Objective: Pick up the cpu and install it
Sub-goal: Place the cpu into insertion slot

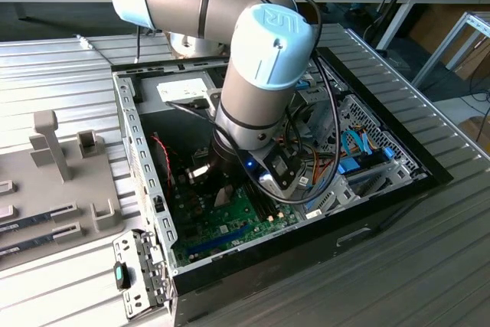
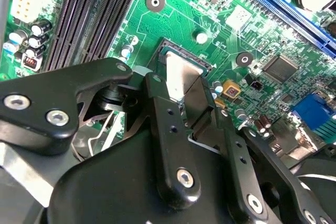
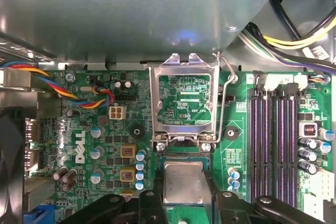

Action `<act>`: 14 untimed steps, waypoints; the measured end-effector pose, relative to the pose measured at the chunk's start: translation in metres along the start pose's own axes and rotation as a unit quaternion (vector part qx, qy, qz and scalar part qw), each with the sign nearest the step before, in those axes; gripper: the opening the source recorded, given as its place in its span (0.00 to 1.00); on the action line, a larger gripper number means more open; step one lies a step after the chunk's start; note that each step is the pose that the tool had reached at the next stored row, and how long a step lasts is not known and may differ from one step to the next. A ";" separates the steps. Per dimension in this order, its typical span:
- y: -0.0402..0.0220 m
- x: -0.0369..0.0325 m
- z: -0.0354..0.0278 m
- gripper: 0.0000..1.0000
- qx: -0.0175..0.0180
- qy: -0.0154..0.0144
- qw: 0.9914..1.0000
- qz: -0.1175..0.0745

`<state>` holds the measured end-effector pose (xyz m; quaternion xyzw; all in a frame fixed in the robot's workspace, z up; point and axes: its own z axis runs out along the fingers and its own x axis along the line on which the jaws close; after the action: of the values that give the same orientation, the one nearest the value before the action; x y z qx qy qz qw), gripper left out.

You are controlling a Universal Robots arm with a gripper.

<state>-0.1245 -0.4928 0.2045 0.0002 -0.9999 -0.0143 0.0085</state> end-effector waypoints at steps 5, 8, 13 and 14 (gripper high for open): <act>-0.0008 -0.0001 0.0000 0.41 0.000 0.000 1.000 0.000; -0.0008 -0.0001 -0.0022 0.41 0.000 0.000 1.000 0.000; -0.0006 0.0000 -0.0081 0.41 -0.002 0.000 1.000 0.000; -0.0003 0.0000 -0.0090 0.41 -0.003 0.000 1.000 0.000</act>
<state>-0.1243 -0.4934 0.2135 0.0003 -0.9998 -0.0172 0.0084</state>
